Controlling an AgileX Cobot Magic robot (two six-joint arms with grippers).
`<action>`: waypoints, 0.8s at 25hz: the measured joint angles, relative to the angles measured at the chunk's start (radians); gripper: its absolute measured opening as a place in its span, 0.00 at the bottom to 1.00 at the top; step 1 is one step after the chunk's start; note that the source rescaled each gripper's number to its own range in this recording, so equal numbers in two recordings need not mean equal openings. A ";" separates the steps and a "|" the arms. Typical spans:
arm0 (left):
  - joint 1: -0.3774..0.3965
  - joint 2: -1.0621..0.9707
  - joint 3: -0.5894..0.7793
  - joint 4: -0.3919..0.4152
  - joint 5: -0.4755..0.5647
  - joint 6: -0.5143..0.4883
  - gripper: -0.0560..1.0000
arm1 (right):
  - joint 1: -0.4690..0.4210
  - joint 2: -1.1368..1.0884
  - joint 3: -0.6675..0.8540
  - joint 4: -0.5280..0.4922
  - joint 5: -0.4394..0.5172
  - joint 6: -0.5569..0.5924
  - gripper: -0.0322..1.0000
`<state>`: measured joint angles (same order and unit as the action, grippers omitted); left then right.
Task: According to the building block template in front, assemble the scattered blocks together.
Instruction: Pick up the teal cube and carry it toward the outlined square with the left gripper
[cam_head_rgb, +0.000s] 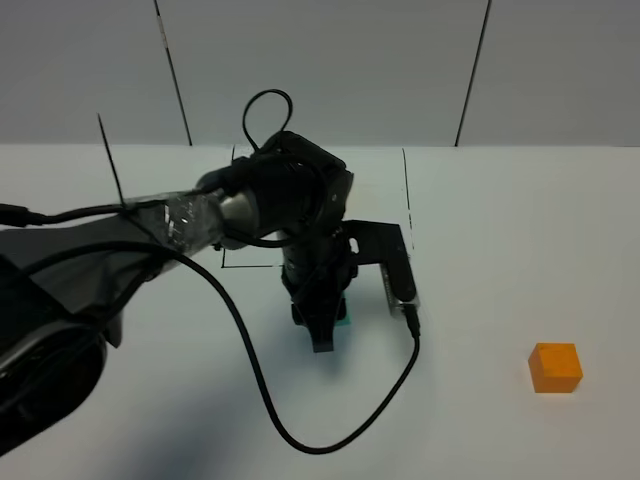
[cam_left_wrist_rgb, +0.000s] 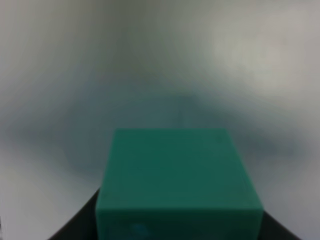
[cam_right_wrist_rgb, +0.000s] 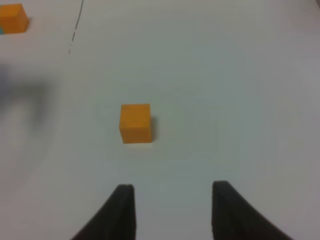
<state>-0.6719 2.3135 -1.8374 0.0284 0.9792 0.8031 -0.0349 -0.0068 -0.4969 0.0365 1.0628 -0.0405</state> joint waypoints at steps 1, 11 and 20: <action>-0.009 0.017 -0.019 0.000 0.006 0.002 0.05 | 0.000 0.000 0.000 0.000 0.000 0.000 0.03; -0.028 0.114 -0.097 0.003 0.039 0.030 0.05 | 0.000 0.000 0.000 0.000 0.000 0.000 0.03; -0.028 0.119 -0.100 0.003 0.018 0.039 0.05 | 0.000 0.000 0.000 0.000 0.000 0.000 0.03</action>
<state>-0.6995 2.4329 -1.9378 0.0312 0.9970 0.8419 -0.0349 -0.0068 -0.4969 0.0365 1.0628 -0.0405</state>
